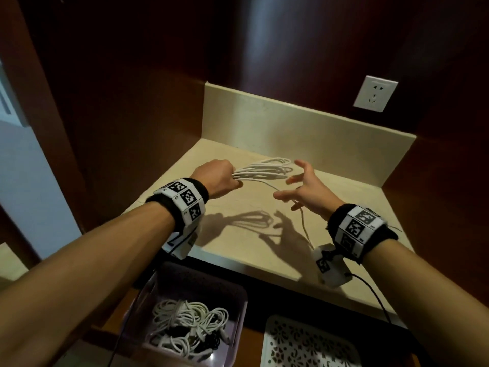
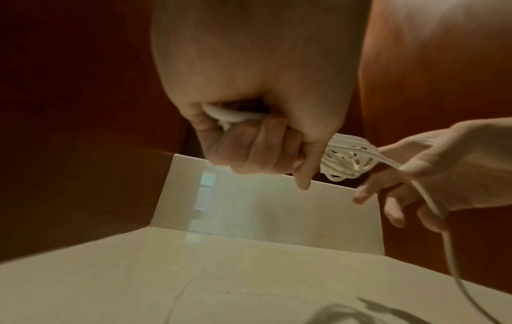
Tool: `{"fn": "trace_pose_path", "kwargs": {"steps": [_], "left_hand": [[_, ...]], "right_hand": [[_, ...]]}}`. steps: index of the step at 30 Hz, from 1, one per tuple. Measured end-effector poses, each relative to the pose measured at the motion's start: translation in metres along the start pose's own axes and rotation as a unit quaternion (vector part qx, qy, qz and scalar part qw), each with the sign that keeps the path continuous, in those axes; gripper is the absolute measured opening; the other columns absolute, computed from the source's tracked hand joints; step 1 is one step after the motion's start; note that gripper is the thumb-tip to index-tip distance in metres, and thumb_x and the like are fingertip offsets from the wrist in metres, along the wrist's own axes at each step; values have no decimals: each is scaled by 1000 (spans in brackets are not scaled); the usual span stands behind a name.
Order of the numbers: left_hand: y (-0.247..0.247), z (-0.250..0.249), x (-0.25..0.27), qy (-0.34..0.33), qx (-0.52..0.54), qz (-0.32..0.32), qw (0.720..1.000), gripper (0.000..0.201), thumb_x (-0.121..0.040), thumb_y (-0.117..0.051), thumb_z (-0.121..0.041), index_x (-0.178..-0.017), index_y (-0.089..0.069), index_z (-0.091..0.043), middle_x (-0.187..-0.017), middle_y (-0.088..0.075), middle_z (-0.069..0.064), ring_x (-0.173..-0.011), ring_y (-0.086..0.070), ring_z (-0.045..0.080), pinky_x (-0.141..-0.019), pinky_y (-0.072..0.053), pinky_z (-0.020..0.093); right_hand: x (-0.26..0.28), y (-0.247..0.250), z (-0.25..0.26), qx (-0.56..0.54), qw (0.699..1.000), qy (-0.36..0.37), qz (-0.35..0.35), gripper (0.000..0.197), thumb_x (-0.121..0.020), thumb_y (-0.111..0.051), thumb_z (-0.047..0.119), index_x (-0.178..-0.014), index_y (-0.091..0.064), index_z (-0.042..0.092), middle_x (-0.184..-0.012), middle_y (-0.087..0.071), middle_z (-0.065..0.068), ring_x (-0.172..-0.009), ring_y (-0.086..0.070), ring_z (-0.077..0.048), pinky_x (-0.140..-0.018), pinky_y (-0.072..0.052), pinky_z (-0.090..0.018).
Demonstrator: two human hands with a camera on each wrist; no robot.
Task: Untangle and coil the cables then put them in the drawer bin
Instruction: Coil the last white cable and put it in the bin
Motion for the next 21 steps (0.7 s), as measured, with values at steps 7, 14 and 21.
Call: {"fn": "trace_pose_path", "kwargs": {"steps": [7,14,21], "left_hand": [[9,25,-6,62,160,-1,985,30,-87,-66,-32,-79,-65,-4,-58,-52,5,-52,-48,24,-49,-34,26],[20,5,3,6,264,66,962,31,-83,-71,-15,-59,-53,-10,-46,-43,5,-37,-32,17,-40,-25,20],[0,-15,22,-95,-38,167,981,20,-82,-69,-21,-65,-60,-15,-55,-49,0,-49,-41,18,-48,-28,27]], "right_hand": [[2,-14,-1,-79,992,55,78,22,-98,-55,16,-94,-72,4,-70,-67,-13,-56,-45,-15,-52,-32,-23],[-4,-28,-7,71,985,-4,160,26,-95,-60,30,-88,-75,10,-56,-49,-5,-50,-35,-15,-50,-30,-23],[-17,5,34,205,974,22,98,27,-92,-66,31,-69,-70,17,-51,-44,7,-45,-33,-8,-46,-26,-21]]}}
Point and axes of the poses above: each hand's wrist, its own x-axis away from the middle knuckle, its own y-axis out of the back of the hand, z = x × y, the point moved 9 cm from there along -x, towards the middle knuckle
